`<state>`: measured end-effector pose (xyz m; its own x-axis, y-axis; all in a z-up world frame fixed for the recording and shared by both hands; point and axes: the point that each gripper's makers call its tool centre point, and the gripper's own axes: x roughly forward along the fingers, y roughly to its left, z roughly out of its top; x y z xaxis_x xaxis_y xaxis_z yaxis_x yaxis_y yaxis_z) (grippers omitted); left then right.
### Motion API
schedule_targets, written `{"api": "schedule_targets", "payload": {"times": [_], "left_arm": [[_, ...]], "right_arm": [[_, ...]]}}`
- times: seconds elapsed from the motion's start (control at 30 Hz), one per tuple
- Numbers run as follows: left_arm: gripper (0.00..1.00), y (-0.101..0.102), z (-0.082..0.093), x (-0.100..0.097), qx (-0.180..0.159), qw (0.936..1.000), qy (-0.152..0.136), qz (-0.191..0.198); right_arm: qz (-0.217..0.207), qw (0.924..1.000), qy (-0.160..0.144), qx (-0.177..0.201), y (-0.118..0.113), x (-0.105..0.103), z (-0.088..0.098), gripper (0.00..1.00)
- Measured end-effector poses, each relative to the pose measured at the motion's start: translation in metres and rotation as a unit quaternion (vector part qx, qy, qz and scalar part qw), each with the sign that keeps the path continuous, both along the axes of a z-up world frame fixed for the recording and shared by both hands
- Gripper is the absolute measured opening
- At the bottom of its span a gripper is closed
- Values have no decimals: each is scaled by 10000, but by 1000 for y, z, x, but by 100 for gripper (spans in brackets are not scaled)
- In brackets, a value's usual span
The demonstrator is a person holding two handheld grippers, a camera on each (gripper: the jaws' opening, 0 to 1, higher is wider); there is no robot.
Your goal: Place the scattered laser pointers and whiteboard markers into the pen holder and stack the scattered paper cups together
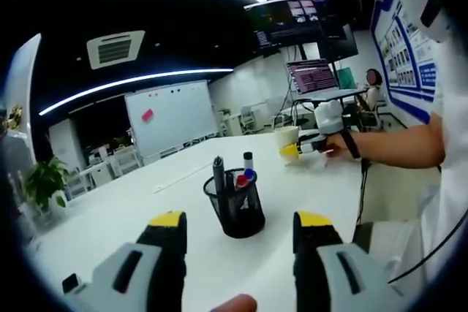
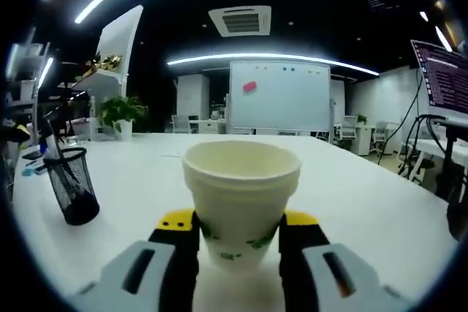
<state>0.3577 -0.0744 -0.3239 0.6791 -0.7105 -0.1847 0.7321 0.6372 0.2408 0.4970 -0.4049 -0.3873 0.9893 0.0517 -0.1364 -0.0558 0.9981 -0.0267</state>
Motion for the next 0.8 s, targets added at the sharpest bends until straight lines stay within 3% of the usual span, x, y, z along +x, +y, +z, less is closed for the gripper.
{"api": "schedule_targets", "payload": {"times": [0.67,0.8], "left_arm": [[59,2,-2,1,-14,10000,18,5],[59,3,-3,1,-2,10000,25,14]], "right_arm": [[288,9993,-162,145,18,-4,20,43],[453,9987,-213,126,32,-9,27,43]]}}
